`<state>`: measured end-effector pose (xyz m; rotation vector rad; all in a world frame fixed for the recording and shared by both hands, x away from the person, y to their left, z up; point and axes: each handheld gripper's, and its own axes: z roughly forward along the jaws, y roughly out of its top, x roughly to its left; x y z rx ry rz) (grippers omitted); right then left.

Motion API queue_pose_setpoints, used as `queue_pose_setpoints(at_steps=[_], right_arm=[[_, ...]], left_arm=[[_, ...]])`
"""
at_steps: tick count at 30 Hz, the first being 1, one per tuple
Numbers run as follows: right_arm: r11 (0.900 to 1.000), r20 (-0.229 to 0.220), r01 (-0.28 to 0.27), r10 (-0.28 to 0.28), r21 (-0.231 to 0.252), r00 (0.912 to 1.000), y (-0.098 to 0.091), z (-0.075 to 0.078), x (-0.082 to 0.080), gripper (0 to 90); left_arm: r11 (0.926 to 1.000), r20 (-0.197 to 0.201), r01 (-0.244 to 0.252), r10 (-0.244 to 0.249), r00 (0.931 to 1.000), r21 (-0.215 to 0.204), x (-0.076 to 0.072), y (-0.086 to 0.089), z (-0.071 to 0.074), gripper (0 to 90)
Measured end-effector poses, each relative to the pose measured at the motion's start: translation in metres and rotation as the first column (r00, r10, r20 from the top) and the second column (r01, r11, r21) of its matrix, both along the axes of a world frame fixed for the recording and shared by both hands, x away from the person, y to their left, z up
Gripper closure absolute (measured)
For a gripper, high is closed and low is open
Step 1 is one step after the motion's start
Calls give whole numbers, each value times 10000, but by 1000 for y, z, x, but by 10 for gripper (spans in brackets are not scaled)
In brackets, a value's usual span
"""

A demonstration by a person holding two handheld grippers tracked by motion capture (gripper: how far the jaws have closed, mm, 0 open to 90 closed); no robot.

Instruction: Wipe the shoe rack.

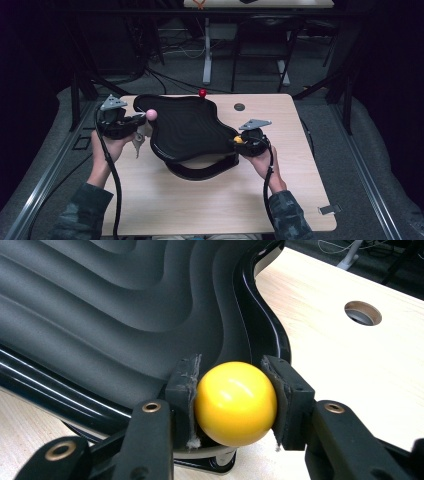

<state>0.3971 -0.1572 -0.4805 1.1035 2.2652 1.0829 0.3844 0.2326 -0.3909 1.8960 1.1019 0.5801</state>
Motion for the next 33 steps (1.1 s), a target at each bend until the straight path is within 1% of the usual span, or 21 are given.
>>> queue_pose_setpoints(at_steps=[2, 3, 7, 10, 13, 18, 24, 26, 29, 31, 33], right_arm=[[10000, 62, 53, -53, -24, 10000, 0, 0, 0, 595], [10000, -10, -6, 5, -35, 10000, 0, 0, 0, 595], [10000, -4, -9, 9, -6, 10000, 0, 0, 0, 596], [10000, 15, -28, 28, -1, 10000, 0, 0, 0, 595], [10000, 128, -12, 13, -62, 9999, 1, 0, 0, 595], [10000, 113, -52, 53, -58, 9999, 1, 0, 0, 595], [10000, 80, -68, 69, -52, 9999, 0, 0, 2, 596], [10000, 95, -81, 82, -57, 9999, -1, 0, 3, 596], [10000, 88, -62, 62, -53, 9999, -1, 0, 3, 596], [10000, 87, -62, 63, -50, 9999, -1, 0, 3, 596], [10000, 88, -63, 64, -49, 9999, -1, 0, 3, 596]], left_arm=[[10000, -18, 44, -44, 10000, -71, -2, -1, -2, 847], [10000, -20, 67, -67, 10000, -38, -2, -1, -3, 847], [10000, 15, 26, -26, 10000, -64, -2, -1, -3, 848], [10000, 66, -43, 43, 10000, 16, 0, 0, -2, 849], [9999, 112, -150, 150, 9998, 36, 3, 2, 0, 848], [9993, 138, -341, 339, 9993, 153, 10, 9, 4, 848], [9977, 168, -589, 584, 9982, 333, 23, 20, 10, 847], [9966, 162, -678, 671, 9976, 472, 28, 23, 12, 846], [9955, 28, -757, 757, 9971, 570, 39, 28, 15, 847], [9955, 21, -652, 652, 9979, 681, 46, 31, 17, 846], [9959, -69, -466, 473, 9989, 774, 54, 35, 18, 845]])
